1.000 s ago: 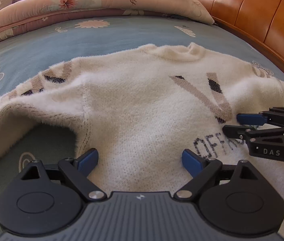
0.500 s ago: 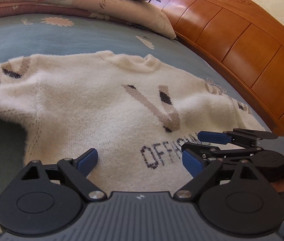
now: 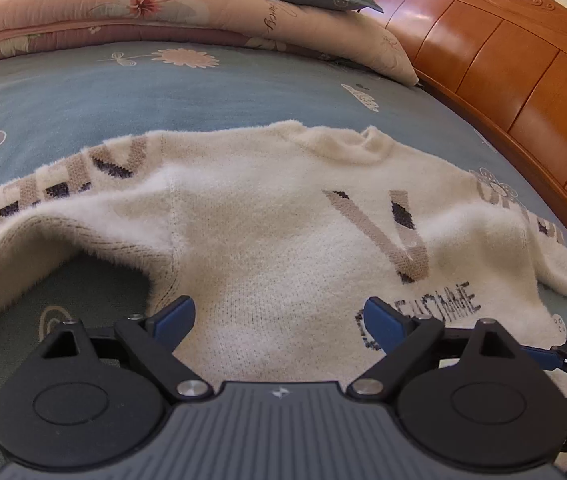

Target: Fold clothes

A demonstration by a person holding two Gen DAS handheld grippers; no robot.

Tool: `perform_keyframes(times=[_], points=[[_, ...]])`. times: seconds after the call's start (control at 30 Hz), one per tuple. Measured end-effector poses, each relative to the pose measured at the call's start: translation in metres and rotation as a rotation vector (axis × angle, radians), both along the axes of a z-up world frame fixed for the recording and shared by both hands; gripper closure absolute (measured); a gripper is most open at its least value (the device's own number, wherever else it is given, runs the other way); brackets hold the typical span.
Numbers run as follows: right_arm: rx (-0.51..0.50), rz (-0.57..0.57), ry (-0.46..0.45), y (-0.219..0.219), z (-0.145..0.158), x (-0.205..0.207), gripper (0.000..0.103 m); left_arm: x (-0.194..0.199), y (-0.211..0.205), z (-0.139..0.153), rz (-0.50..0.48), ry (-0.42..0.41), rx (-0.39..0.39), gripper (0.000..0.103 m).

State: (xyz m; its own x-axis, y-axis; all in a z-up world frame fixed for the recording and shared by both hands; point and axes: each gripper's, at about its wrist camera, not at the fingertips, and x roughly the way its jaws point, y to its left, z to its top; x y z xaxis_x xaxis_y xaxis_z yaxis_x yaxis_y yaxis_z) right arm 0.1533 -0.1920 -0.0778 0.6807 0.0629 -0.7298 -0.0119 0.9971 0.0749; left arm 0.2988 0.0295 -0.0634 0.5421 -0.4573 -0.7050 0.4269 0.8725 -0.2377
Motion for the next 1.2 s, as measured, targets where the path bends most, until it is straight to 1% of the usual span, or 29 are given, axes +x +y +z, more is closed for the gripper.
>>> perform_keyframes(times=[0.07,0.13,0.2,0.3,0.4,0.57,0.6,0.63,0.67,0.77,0.87,0.93,1.03,1.1,1.2], points=[[-0.038,0.012,0.023,0.006,-0.008,-0.009,0.032,-0.004,-0.006,0.001,-0.017,-0.004,0.016,0.011],[-0.072,0.016,0.014,0.009,-0.011,-0.025,0.028,-0.009,-0.010,0.003,-0.019,-0.020,0.048,0.011],[-0.073,0.004,0.008,0.007,-0.013,-0.040,0.023,-0.015,-0.010,0.006,-0.024,-0.046,0.069,0.011],[-0.047,-0.018,-0.014,0.002,-0.016,-0.061,0.020,-0.028,-0.011,0.013,-0.061,-0.076,0.056,0.011],[-0.062,-0.021,-0.040,0.005,-0.019,-0.071,0.017,-0.046,-0.014,0.016,-0.108,-0.088,0.044,0.011],[-0.058,-0.019,-0.078,0.004,-0.023,-0.076,0.014,-0.096,-0.021,-0.006,-0.114,-0.083,0.101,0.011],[-0.058,-0.016,-0.084,0.004,-0.023,-0.077,0.013,-0.107,-0.022,-0.012,-0.113,-0.075,0.113,0.011],[-0.059,-0.014,-0.089,0.004,-0.024,-0.078,0.012,-0.120,-0.022,-0.022,-0.108,-0.044,0.123,0.011],[-0.060,-0.011,-0.093,0.004,-0.025,-0.081,0.009,-0.130,-0.021,-0.027,-0.101,-0.034,0.124,0.010],[-0.059,0.005,-0.110,0.002,-0.028,-0.089,0.006,-0.168,-0.019,-0.033,-0.078,-0.089,0.159,0.006],[-0.057,0.021,-0.132,0.000,-0.032,-0.099,0.003,-0.204,-0.017,-0.037,-0.058,-0.135,0.199,0.003],[-0.062,0.036,-0.162,-0.001,-0.036,-0.107,0.001,-0.222,-0.008,-0.040,-0.025,-0.128,0.184,0.002],[-0.064,0.045,-0.182,-0.001,-0.037,-0.115,0.000,-0.245,0.005,-0.041,-0.003,-0.148,0.186,0.001],[-0.059,0.051,-0.194,-0.002,-0.037,-0.120,0.000,-0.253,0.010,-0.040,0.002,-0.145,0.195,0.001],[-0.026,0.062,-0.217,-0.005,-0.030,-0.127,0.000,-0.252,0.008,-0.034,0.022,-0.126,0.193,0.001]])
